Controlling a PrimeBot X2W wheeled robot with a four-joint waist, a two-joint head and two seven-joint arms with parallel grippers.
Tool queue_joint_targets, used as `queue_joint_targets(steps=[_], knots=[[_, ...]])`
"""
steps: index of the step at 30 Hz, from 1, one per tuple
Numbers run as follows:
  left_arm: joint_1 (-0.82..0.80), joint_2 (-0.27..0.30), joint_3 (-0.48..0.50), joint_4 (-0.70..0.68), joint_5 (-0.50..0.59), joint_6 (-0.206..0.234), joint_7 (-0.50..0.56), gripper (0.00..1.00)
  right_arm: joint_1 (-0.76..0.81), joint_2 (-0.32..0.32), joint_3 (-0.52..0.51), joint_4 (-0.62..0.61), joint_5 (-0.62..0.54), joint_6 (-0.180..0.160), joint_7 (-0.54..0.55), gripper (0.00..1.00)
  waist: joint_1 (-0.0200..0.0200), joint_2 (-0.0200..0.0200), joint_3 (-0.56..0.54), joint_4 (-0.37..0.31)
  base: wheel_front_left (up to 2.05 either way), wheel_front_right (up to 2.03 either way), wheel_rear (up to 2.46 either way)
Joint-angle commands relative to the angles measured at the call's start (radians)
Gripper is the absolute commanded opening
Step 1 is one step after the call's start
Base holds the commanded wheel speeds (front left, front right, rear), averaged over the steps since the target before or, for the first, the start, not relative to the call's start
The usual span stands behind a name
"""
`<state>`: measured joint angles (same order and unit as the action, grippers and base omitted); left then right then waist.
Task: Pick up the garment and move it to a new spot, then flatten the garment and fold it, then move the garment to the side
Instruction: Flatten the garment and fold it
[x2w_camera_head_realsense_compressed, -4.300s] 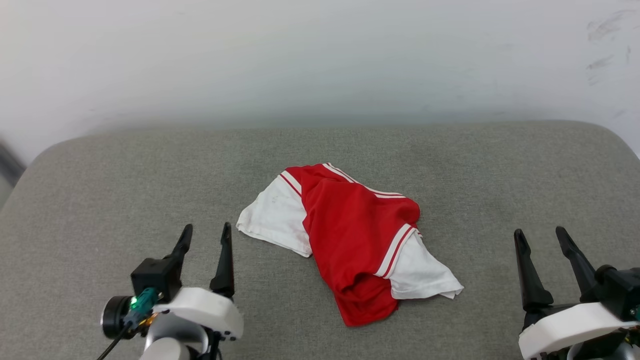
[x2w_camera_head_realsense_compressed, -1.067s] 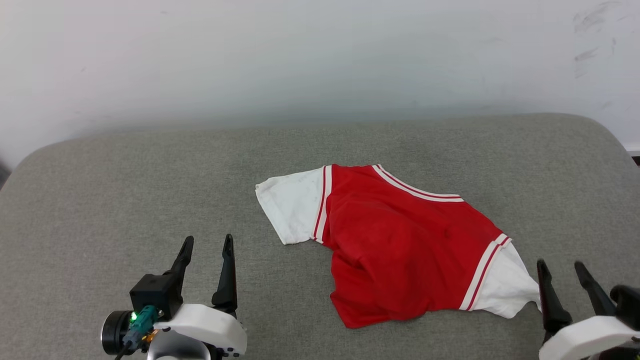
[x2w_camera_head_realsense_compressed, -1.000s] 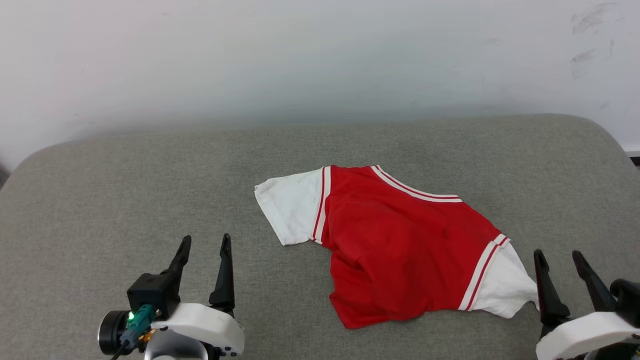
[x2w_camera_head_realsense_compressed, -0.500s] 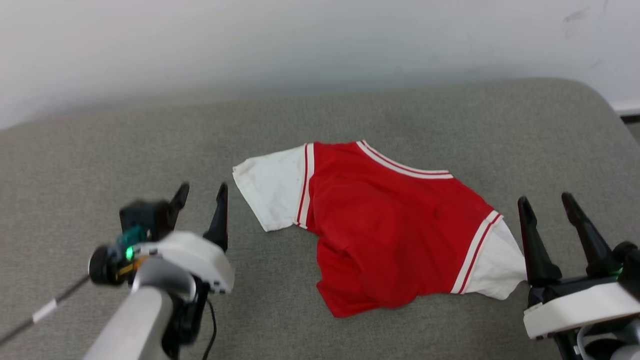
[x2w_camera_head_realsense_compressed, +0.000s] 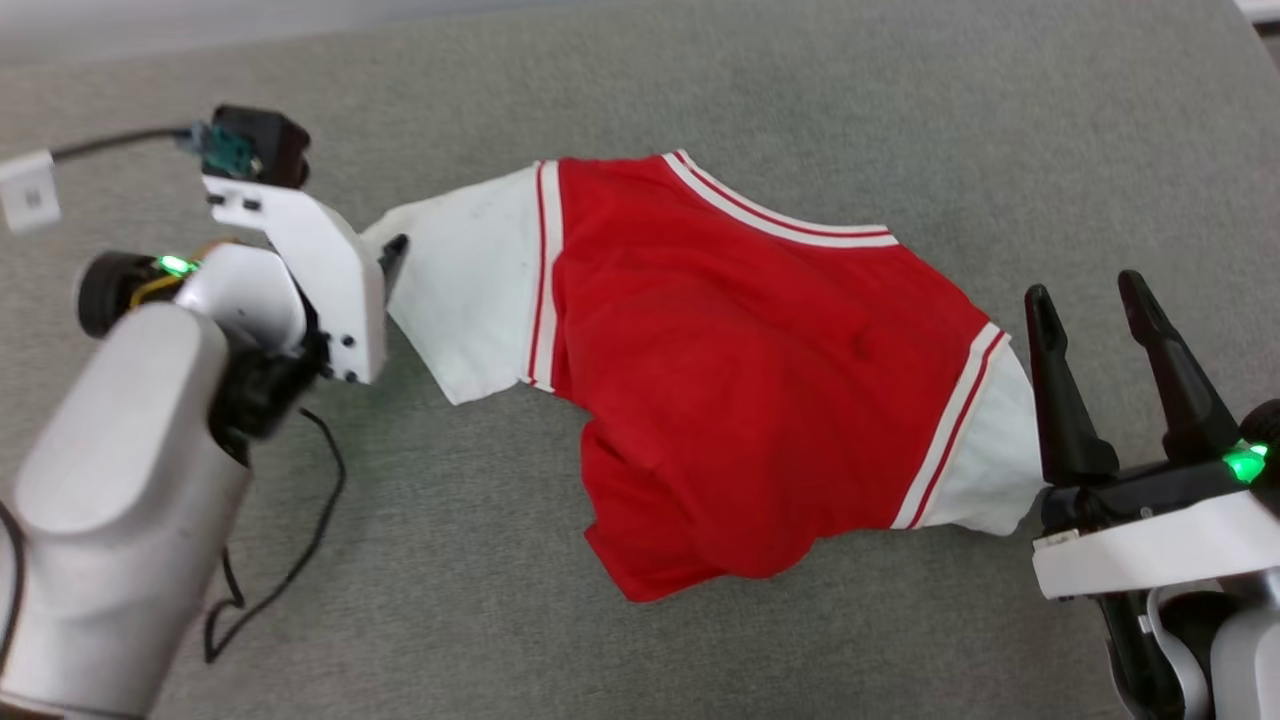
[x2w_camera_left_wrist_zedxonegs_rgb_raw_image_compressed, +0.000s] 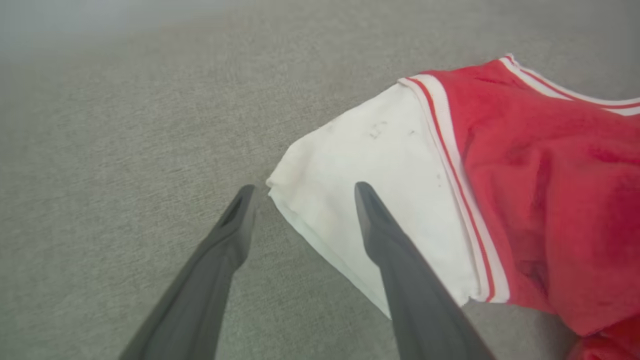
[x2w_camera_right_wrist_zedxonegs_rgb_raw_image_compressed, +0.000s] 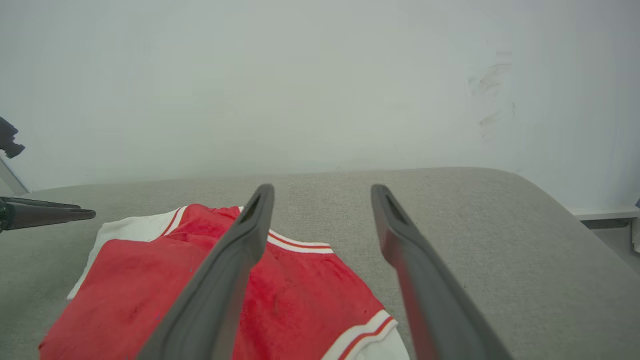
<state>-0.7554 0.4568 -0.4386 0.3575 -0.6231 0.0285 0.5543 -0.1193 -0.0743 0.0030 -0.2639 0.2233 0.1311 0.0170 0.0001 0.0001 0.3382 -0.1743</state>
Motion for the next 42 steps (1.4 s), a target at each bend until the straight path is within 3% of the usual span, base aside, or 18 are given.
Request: queue_joint_targets(steps=[1,9,14,15,17,23,30,37,42], knots=[[-0.027,0.015,-0.003,0.014,-0.006,-0.011,0.038,1.0,-0.017,-0.002,0.005,0.007,0.011,-0.001,-0.009,1.0,-0.0001,-0.0001,0.046,-0.035,0.0,0.0,0.0],[-0.107,0.055,-0.034,0.135,-0.045,-0.04,0.262,1.0,-0.051,0.007,0.034,0.07,0.039,-0.001,-0.046,1.0,-0.0001,-0.0001,0.102,-0.075,0.0,0.0,0.0],[-0.081,0.006,-0.054,0.219,-0.095,-0.057,0.342,1.0,-0.063,0.01,0.042,0.106,0.049,-0.001,-0.063,1.0,-0.0001,-0.0001,0.108,-0.093,0.0,0.0,0.0],[-0.076,-0.011,-0.055,0.232,-0.107,-0.057,0.348,0.56,-0.064,0.011,0.04,0.112,0.049,-0.001,-0.064,1.0,-0.0001,-0.0001,0.108,-0.093,0.0,0.0,0.0],[-0.066,-0.036,-0.065,0.257,-0.119,-0.06,0.356,0.0,-0.065,0.011,0.037,0.122,0.051,-0.001,-0.064,1.0,-0.0001,-0.0001,0.105,-0.093,0.0,0.0,0.0],[-0.054,-0.036,-0.049,0.279,-0.09,-0.057,0.218,0.0,-0.048,0.007,0.024,0.141,0.057,-0.001,-0.047,1.0,-0.0001,-0.0001,0.063,-0.079,0.0,0.0,0.0],[-0.02,-0.04,0.007,0.222,-0.056,-0.006,-0.044,0.0,-0.01,-0.016,-0.007,0.148,0.083,-0.001,0.004,1.0,-0.0001,-0.0001,-0.022,-0.026,0.0,0.0,0.0],[0.097,-0.048,0.032,0.11,-0.04,0.06,-0.189,0.0,0.031,-0.052,-0.068,0.186,0.141,-0.001,0.11,1.0,-0.0001,-0.0001,-0.104,0.033,0.0,0.0,0.0],[0.2,-0.036,0.042,-0.024,-0.037,0.1,-0.237,0.0,0.062,-0.103,-0.133,0.257,0.188,0.0,0.249,1.0,-0.0001,-0.0001,-0.147,0.07,0.0,0.0,0.0]])
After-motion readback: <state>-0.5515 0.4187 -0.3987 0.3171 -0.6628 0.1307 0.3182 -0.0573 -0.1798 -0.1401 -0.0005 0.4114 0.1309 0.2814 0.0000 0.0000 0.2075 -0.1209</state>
